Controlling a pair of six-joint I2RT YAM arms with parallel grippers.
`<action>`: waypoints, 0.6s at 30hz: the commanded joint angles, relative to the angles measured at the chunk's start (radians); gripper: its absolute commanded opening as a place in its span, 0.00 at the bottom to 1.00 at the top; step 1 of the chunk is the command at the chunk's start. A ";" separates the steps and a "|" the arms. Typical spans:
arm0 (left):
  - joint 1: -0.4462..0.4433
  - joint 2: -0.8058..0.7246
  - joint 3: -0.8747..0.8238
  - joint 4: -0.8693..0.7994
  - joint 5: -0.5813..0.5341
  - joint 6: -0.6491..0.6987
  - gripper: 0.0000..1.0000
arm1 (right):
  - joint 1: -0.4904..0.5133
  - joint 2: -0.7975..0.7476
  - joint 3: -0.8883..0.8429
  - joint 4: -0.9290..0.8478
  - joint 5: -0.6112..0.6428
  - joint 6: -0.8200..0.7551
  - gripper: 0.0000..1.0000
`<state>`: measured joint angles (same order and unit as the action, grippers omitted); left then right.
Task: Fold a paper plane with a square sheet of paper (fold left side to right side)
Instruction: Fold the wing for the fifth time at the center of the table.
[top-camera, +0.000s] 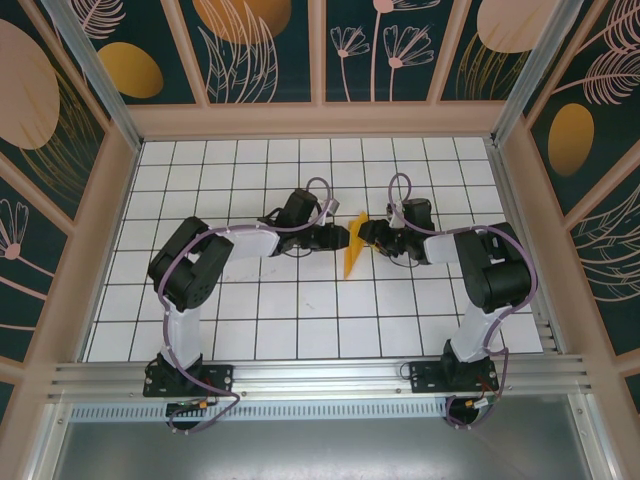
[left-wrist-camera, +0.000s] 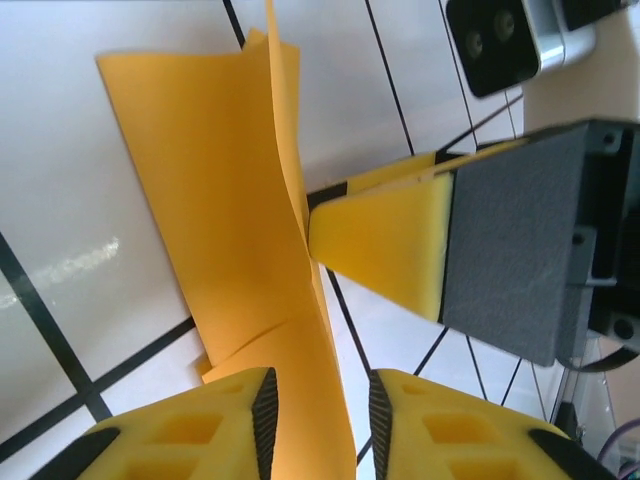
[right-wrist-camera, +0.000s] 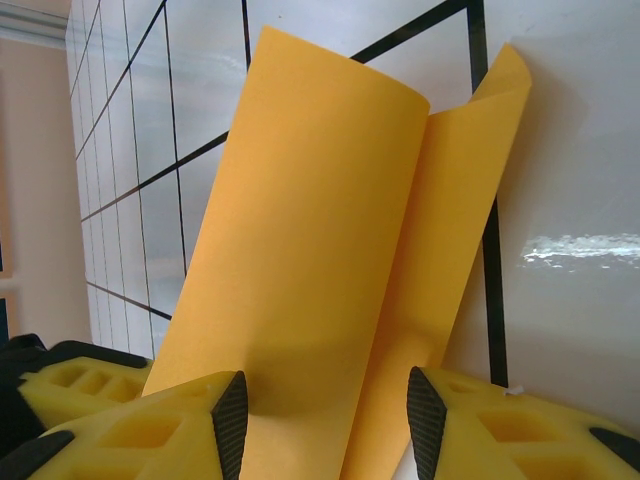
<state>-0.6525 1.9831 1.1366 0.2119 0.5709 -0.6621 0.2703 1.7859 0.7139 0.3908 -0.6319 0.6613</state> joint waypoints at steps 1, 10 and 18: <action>0.009 0.014 0.039 -0.029 0.003 0.027 0.28 | 0.015 0.079 -0.010 -0.074 0.085 -0.032 0.50; 0.010 0.041 0.069 -0.037 0.014 0.034 0.33 | 0.015 0.080 -0.005 -0.087 0.087 -0.042 0.49; 0.010 0.081 0.116 -0.056 0.005 0.042 0.12 | 0.014 0.080 0.000 -0.103 0.092 -0.051 0.50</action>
<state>-0.6491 2.0357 1.2194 0.1791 0.5709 -0.6350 0.2703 1.7863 0.7200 0.3756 -0.6292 0.6598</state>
